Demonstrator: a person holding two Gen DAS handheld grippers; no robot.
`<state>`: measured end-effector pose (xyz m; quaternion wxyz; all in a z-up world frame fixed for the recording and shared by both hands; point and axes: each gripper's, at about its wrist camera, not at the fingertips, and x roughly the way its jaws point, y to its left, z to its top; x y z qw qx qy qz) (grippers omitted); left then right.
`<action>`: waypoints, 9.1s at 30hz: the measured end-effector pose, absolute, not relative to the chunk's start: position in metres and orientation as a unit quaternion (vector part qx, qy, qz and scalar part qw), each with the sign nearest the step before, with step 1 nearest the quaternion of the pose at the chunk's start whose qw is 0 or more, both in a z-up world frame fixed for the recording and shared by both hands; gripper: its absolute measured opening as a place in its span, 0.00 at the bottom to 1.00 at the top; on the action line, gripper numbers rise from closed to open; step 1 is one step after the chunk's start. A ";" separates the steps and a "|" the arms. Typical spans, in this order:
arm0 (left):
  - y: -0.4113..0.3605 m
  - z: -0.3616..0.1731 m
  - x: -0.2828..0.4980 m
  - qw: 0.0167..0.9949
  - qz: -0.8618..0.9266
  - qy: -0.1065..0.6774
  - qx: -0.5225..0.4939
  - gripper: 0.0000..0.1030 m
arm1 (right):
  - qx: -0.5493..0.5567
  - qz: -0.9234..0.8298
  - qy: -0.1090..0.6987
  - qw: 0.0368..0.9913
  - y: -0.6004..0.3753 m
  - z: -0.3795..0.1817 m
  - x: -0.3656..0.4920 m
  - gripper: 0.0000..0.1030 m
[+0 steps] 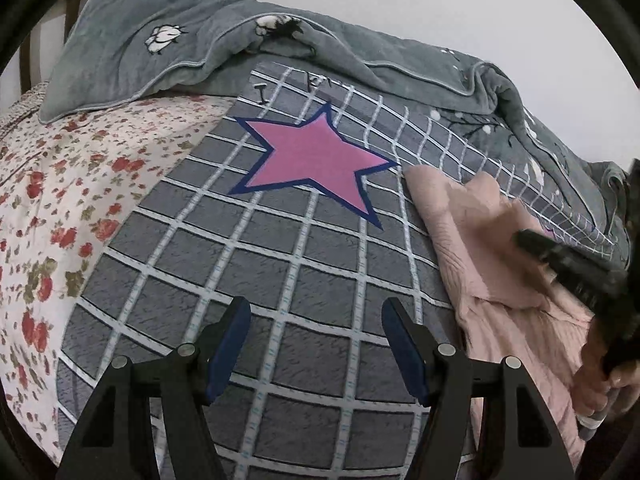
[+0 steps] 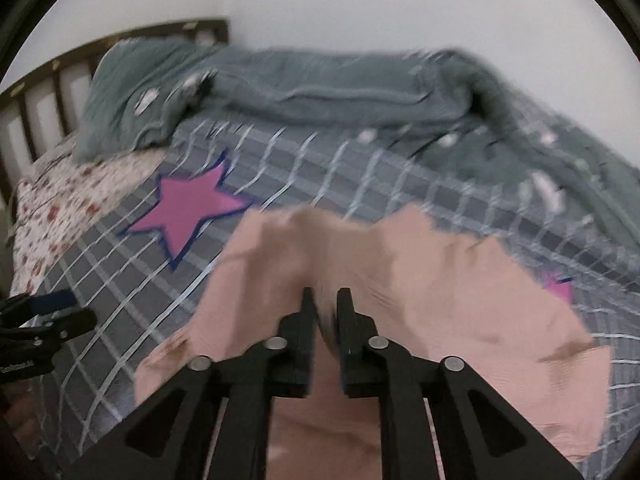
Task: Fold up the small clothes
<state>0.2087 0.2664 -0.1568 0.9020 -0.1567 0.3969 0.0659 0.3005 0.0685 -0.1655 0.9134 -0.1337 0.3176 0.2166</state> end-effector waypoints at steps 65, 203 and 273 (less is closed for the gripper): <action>0.159 -0.138 0.243 0.891 -0.018 0.432 -0.140 0.32 | 0.030 0.003 0.325 0.945 -0.240 -0.181 0.215 0.45; 0.161 -0.115 0.011 0.889 -0.104 0.397 -0.205 0.07 | 0.130 0.141 0.321 0.927 -0.223 -0.206 -0.007 0.05; 0.178 -0.122 0.366 0.895 0.024 0.383 -0.227 0.64 | 0.105 0.157 0.327 0.926 -0.211 -0.171 0.372 0.34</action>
